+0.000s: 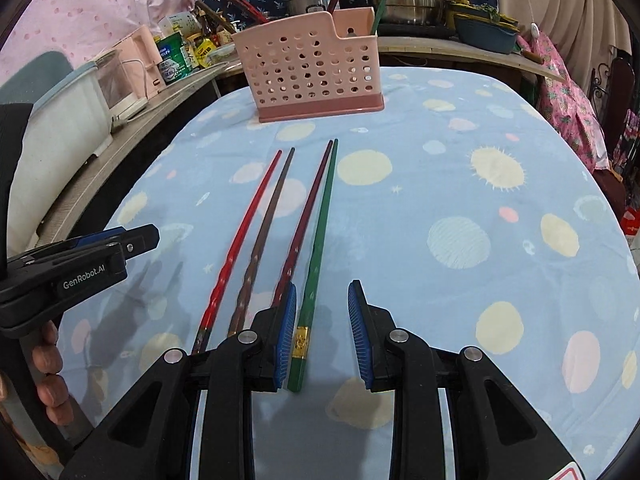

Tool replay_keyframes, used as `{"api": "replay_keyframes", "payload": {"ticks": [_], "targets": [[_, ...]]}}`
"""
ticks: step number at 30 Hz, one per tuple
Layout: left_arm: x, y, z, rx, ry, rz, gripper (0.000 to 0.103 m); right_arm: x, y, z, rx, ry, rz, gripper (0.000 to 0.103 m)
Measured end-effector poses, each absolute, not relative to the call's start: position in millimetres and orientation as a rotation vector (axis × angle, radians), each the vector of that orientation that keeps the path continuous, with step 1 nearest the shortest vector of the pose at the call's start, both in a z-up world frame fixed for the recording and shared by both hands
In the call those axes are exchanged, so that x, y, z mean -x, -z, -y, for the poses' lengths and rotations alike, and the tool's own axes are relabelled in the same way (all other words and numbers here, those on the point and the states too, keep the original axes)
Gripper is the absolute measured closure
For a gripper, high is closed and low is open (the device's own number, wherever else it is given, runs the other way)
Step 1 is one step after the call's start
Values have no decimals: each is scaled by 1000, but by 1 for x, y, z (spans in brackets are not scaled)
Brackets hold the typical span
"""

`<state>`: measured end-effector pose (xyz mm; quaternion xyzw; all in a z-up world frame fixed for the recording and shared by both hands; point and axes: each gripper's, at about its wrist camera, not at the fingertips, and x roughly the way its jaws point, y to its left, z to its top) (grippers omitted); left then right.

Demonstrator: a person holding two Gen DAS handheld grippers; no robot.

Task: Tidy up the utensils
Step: 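Withdraw both open tools back over the remaining chopsticks, then close the right tool on the green chopstick while the left tool grasps a red chopstick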

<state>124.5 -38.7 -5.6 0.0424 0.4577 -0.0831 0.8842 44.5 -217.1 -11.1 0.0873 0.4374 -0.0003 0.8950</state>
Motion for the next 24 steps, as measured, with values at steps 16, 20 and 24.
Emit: {"api": "replay_keyframes", "payload": {"ticks": [16, 20, 24], "targets": [[-109, 25, 44, -103, 200, -1005, 61, -34, 28, 206, -147, -9, -947, 78], [-106, 27, 45, -108, 203, -1008, 54, -33, 29, 201, -120, -12, -947, 79], [-103, 27, 47, -114, 215, -1009, 54, -32, 30, 198, -98, -2, -944, 82]]}}
